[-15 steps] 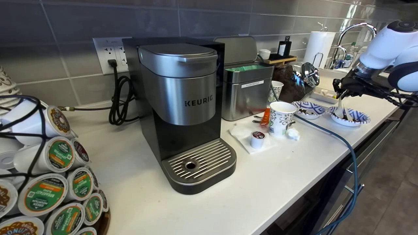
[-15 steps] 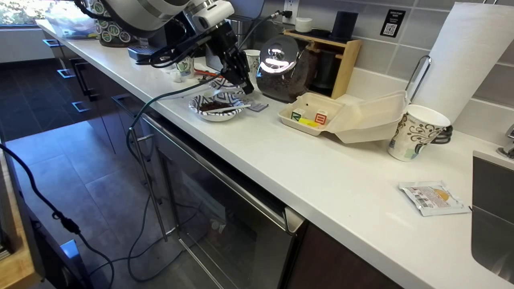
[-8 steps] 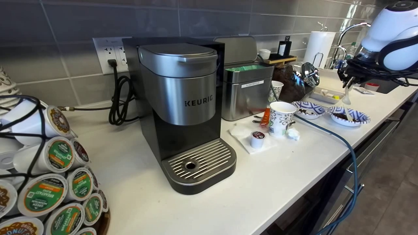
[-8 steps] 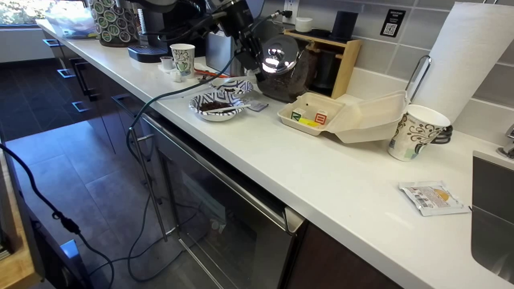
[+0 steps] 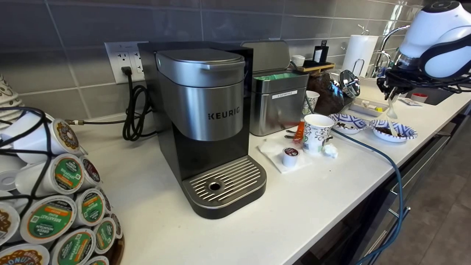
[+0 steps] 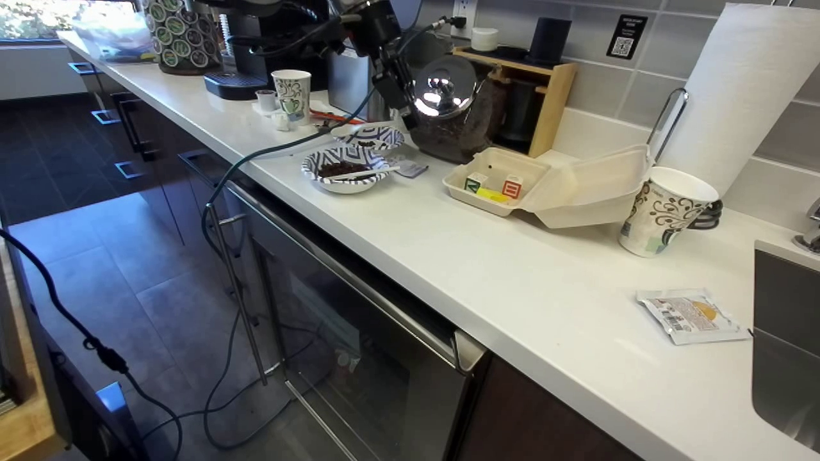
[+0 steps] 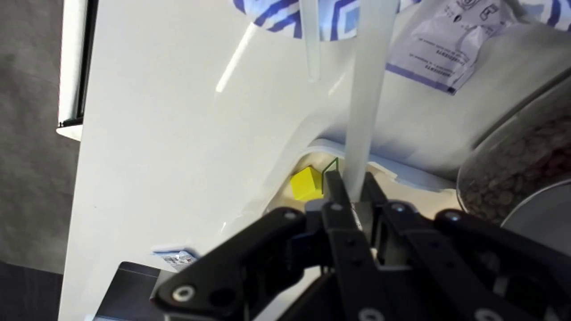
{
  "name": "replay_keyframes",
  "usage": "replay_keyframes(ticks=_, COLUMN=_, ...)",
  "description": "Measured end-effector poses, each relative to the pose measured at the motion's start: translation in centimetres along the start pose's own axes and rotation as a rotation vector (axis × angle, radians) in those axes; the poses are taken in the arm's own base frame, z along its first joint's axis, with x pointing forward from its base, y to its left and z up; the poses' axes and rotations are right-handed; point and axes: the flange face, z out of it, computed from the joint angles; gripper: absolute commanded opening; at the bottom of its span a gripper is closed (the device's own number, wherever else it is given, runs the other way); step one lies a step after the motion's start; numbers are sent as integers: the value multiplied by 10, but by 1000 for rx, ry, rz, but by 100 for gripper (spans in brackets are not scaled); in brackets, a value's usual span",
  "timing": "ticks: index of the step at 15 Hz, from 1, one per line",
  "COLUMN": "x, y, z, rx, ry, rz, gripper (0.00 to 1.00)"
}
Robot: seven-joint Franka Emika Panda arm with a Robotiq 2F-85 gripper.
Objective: Use the spoon to scoop up contents from the bowl to right into the bowl to the left
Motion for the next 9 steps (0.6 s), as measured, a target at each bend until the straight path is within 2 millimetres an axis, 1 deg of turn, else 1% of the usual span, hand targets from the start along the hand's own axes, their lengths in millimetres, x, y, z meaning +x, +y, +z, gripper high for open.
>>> replay_keyframes(ticks=4, x=-8, y=-8, z=7, rx=-23, ry=17, rz=-20, gripper=3)
replay_keyframes(ticks=9, x=-14, y=-10, z=20, rx=-78, ry=83, rz=-42, gripper=3)
